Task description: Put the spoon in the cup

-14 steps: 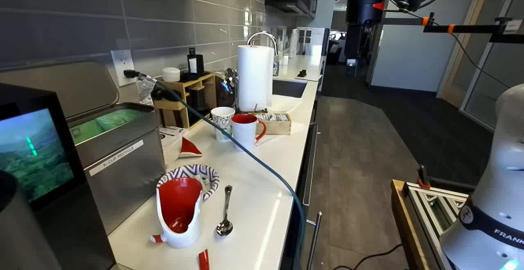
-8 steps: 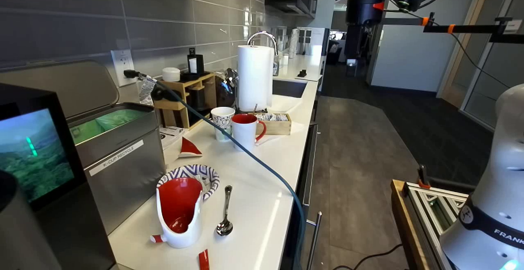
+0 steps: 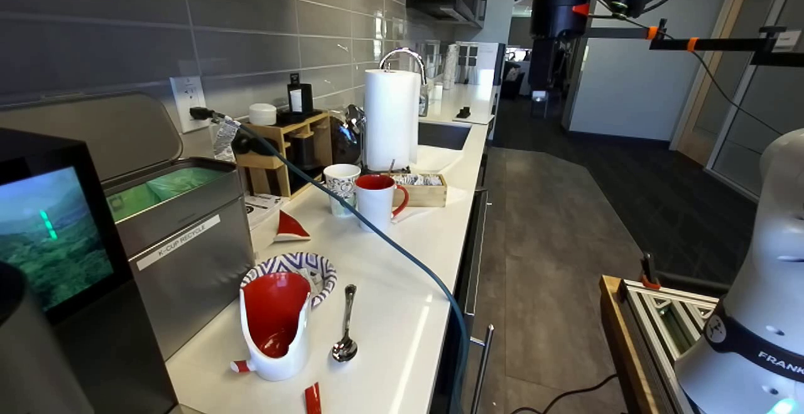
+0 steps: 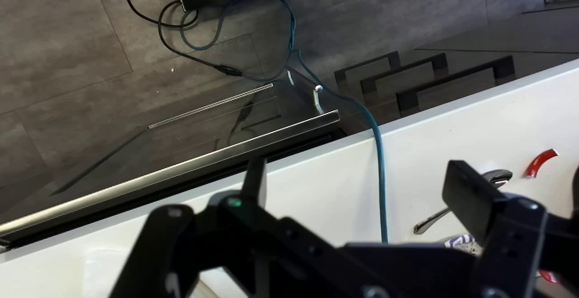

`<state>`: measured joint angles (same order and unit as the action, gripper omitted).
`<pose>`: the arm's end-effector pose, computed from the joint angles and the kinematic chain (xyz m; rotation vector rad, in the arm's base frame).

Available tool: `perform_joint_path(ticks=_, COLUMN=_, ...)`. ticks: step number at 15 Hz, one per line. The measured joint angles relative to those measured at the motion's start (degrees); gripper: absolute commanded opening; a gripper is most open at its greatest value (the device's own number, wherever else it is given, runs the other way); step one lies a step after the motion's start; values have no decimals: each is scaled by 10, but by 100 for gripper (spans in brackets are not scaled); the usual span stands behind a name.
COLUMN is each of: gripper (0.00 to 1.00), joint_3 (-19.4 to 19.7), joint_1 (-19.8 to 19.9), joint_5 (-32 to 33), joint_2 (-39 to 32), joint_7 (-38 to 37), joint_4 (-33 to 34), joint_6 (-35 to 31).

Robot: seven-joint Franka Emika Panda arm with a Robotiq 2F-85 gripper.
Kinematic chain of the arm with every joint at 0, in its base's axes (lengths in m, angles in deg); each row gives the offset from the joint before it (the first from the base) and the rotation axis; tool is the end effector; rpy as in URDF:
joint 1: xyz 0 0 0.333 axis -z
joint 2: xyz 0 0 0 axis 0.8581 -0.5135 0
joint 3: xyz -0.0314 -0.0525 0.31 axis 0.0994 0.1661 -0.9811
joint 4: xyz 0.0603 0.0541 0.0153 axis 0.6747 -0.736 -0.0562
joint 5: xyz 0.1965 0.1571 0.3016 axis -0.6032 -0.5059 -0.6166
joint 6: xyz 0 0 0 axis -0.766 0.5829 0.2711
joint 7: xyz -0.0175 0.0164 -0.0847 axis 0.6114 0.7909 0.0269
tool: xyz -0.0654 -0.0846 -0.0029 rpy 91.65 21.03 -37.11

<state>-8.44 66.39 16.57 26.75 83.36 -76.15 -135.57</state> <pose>0.3313 -0.1015 0.5274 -3.0260 0.4000 0.0856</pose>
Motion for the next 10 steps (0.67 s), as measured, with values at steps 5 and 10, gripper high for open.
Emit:
perform_joint_path(ticks=5, gripper=100, joint_3=-57, joint_1=-15, joint_5=-41, joint_2=-5, joint_7=-59, joint_4=0, joint_6=-4)
perform_joint_path(ticks=10, gripper=100, joint_3=-138, joint_1=-66, joint_5=-56, joint_2=-21, joint_7=-80, joint_4=0, joint_6=-50)
